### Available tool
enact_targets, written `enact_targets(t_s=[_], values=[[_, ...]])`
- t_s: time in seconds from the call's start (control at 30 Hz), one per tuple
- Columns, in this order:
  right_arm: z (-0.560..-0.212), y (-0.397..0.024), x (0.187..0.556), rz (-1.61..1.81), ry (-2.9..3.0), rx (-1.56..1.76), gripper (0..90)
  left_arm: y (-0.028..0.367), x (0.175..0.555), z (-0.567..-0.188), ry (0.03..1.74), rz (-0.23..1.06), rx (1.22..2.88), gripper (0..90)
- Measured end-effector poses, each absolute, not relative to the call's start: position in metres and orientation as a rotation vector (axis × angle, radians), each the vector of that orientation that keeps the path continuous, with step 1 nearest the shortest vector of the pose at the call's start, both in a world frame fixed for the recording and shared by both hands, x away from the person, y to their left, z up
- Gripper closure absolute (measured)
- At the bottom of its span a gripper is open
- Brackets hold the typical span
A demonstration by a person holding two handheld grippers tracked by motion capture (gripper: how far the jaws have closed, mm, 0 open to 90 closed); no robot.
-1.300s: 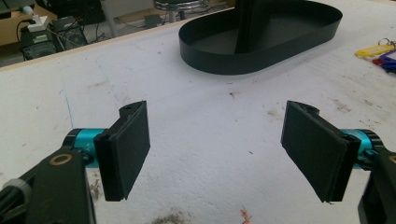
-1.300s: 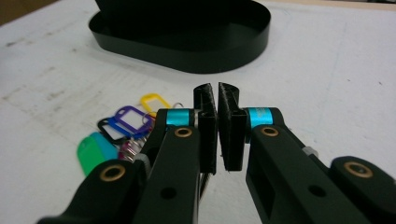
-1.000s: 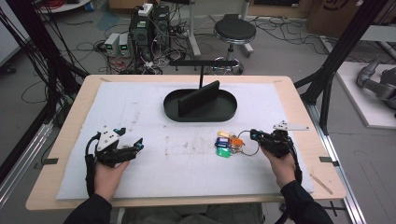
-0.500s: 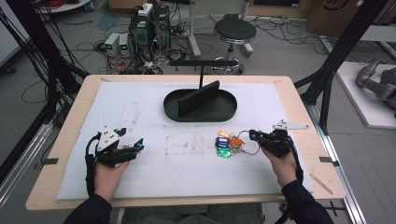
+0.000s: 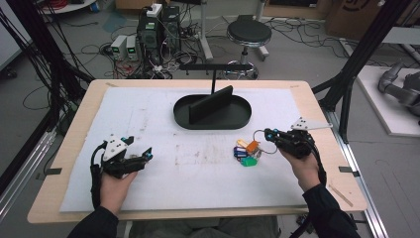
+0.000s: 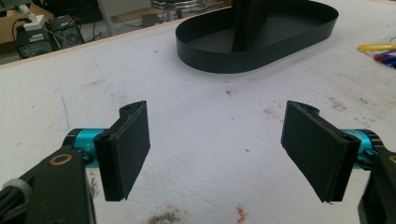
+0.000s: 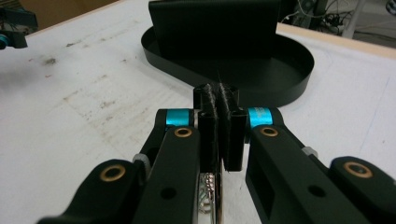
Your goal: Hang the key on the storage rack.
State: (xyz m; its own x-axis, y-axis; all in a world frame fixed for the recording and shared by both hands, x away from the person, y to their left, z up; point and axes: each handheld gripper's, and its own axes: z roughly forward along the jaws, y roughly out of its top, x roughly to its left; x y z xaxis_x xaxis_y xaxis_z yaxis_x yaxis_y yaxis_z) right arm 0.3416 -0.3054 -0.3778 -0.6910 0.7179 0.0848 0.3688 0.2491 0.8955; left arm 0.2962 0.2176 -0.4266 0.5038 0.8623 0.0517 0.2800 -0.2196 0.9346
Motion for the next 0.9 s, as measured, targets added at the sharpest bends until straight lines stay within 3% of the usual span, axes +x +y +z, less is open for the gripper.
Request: enact_targets(t_s=[0.9], values=[[-0.322, -0.288, 0.364, 1.484, 2.175, 0.804, 87.7, 0.218, 0.295, -0.427, 0.961, 0.729, 1.757, 23.8]])
